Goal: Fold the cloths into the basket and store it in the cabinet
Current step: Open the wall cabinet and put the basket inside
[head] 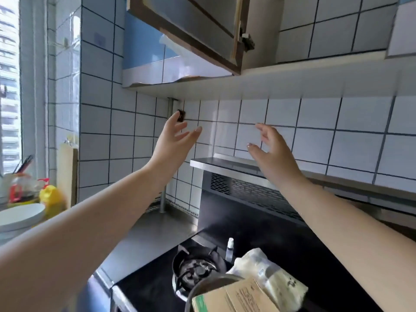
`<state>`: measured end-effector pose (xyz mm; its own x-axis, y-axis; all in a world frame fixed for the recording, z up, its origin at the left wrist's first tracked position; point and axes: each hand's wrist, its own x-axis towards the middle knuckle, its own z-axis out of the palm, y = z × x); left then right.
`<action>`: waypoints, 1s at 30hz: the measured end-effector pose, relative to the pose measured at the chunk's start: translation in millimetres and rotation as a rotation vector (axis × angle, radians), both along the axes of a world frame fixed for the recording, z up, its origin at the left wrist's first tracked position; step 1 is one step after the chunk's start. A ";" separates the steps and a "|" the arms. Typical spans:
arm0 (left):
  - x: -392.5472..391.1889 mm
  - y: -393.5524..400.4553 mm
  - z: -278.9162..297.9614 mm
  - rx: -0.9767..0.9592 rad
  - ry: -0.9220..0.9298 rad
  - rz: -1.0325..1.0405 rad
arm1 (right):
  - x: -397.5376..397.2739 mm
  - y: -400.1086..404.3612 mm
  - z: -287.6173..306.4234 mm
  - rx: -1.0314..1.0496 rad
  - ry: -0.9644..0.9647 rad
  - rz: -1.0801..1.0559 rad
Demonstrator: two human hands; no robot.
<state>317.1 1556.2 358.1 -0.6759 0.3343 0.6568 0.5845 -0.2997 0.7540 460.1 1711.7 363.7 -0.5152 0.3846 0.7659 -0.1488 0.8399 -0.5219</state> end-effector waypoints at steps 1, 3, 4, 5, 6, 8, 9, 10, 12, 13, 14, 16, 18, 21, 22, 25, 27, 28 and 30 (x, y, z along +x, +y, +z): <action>15.2 -4.7 -12.2 -0.022 -0.019 0.021 | 11.9 -0.3 -14.0 -0.017 -0.029 0.016; 40.9 -13.4 -36.2 -0.047 -0.053 0.040 | 29.7 -1.0 -40.5 -0.043 -0.082 0.041; 56.9 -20.7 -51.6 -0.062 -0.081 0.058 | 40.1 -4.1 -56.7 -0.055 -0.107 0.053; 66.7 -24.9 -62.8 -0.066 -0.103 0.068 | 46.6 -6.7 -67.6 -0.066 -0.124 0.065; 79.8 -32.2 -78.1 -0.080 -0.135 0.078 | 56.0 -12.5 -81.6 -0.082 -0.149 0.083; 101.9 -47.5 -102.3 -0.105 -0.200 0.095 | 71.1 -25.1 -104.7 -0.128 -0.199 0.139; 111.6 -56.1 -114.6 -0.114 -0.231 0.106 | 77.0 -32.1 -116.1 -0.154 -0.223 0.174; 120.9 -65.5 -126.0 -0.130 -0.259 0.119 | 81.9 -38.9 -127.1 -0.171 -0.241 0.202; 141.5 -89.9 -148.6 -0.156 -0.317 0.172 | 91.3 -58.1 -149.6 -0.192 -0.294 0.266; 149.4 -101.1 -158.7 -0.161 -0.335 0.186 | 94.0 -66.5 -159.4 -0.206 -0.318 0.299; 158.1 -114.0 -168.8 -0.172 -0.351 0.209 | 96.2 -76.8 -170.2 -0.215 -0.341 0.335; 176.6 -146.6 -189.9 -0.203 -0.400 0.273 | 98.9 -102.2 -191.7 -0.246 -0.386 0.409; 192.6 -177.6 -210.8 -0.216 -0.452 0.346 | 100.2 -128.9 -211.0 -0.278 -0.444 0.489; 221.1 -220.2 -243.1 -0.254 -0.531 0.436 | 104.5 -167.2 -239.9 -0.304 -0.514 0.561; 230.7 -233.1 -254.6 -0.263 -0.564 0.472 | 106.4 -181.2 -249.3 -0.319 -0.536 0.593; 261.0 -275.1 -288.8 -0.251 -0.671 0.567 | 114.1 -228.3 -281.1 -0.357 -0.635 0.716; 280.5 -305.4 -308.2 -0.260 -0.712 0.645 | 119.4 -263.8 -297.9 -0.333 -0.708 0.789; 289.7 -317.8 -314.2 -0.258 -0.730 0.671 | 121.8 -279.0 -305.1 -0.327 -0.732 0.819; 306.9 -345.5 -323.3 -0.234 -0.763 0.740 | 126.1 -311.3 -313.4 -0.310 -0.761 0.891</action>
